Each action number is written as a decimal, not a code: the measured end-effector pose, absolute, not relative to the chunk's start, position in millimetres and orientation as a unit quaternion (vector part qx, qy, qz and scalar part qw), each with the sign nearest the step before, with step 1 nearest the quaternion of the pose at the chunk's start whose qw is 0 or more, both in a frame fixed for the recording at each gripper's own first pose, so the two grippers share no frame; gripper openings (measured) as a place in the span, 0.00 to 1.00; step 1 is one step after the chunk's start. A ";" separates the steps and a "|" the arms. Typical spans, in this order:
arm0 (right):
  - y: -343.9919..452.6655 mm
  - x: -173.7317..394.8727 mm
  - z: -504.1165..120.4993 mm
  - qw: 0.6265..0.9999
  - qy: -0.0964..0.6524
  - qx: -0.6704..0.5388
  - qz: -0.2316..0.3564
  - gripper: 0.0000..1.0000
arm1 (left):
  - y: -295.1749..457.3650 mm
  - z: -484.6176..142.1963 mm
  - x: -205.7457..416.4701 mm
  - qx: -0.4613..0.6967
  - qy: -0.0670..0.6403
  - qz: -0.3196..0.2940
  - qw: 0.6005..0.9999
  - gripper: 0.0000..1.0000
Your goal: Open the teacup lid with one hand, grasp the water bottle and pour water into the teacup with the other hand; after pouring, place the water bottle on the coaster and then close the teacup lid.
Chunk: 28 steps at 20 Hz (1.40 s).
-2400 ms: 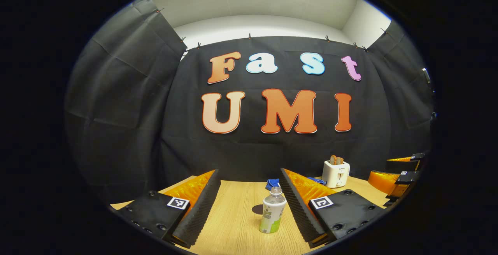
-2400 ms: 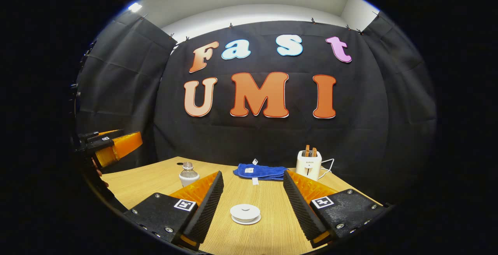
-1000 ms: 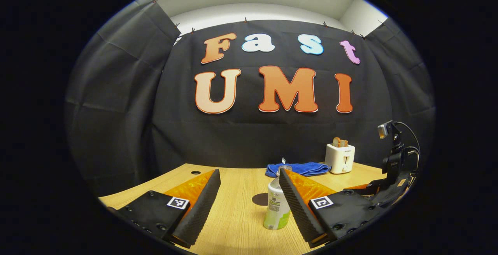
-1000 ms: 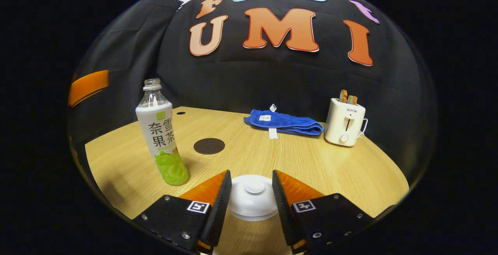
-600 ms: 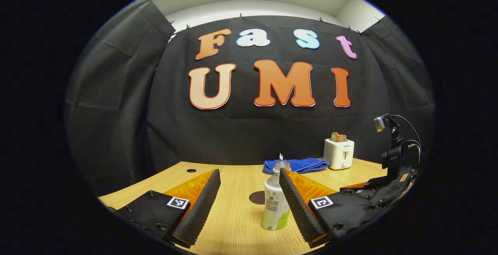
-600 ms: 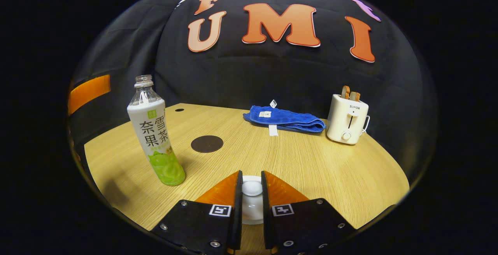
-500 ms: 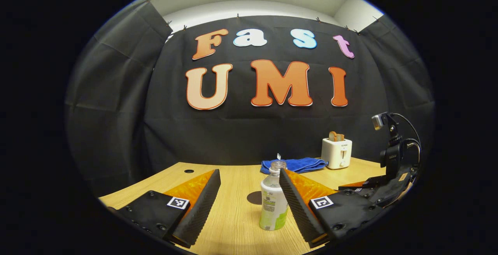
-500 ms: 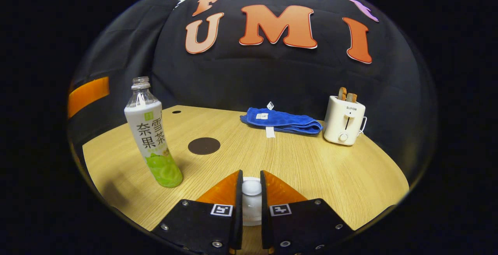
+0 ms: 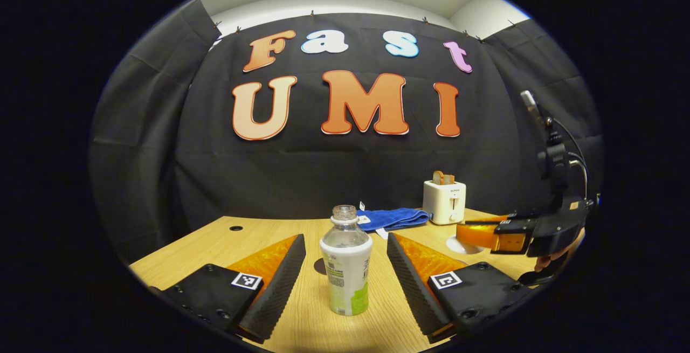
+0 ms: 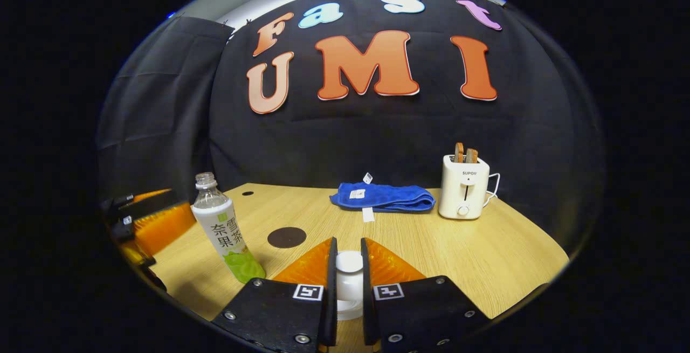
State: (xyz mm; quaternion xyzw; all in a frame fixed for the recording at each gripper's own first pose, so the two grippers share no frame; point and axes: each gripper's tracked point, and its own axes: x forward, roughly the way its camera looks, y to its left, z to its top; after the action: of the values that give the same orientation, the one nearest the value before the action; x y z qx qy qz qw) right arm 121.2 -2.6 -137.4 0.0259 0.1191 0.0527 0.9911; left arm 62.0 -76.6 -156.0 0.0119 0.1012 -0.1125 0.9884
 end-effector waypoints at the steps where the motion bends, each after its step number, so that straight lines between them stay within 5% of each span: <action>1: -5.0 120.3 -133.3 0.992 0.114 0.026 0.052 0.19 | -78.9 -165.2 63.3 0.011 0.108 -0.114 0.987 0.98; 9: -32.0 116.4 -120.4 0.994 0.100 0.024 0.032 0.19 | -88.4 -226.4 81.1 0.037 0.158 -0.115 0.980 0.98; 13: -42.1 116.1 -120.4 0.995 0.097 0.028 0.025 0.19 | -85.4 -244.5 87.1 0.042 0.176 -0.109 0.978 0.77; 17: -51.5 116.4 -122.8 0.995 0.099 0.027 0.020 0.19 | -87.2 -247.1 96.7 0.020 0.171 -0.107 0.979 0.70; 24: -68.6 112.5 -125.2 0.995 0.096 0.039 0.009 0.20 | -89.6 -265.0 119.5 0.052 0.180 -0.099 0.977 0.75; 28: -77.5 107.8 -129.0 0.994 0.098 0.042 0.004 0.19 | -92.8 -261.9 116.7 0.072 0.183 -0.096 0.976 0.67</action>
State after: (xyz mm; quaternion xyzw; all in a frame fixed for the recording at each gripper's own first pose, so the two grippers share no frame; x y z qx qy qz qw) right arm 107.8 -77.5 -129.0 0.0415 0.0977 0.0041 0.9943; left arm 116.7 -92.8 -261.9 0.0720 0.1829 -0.0959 0.9758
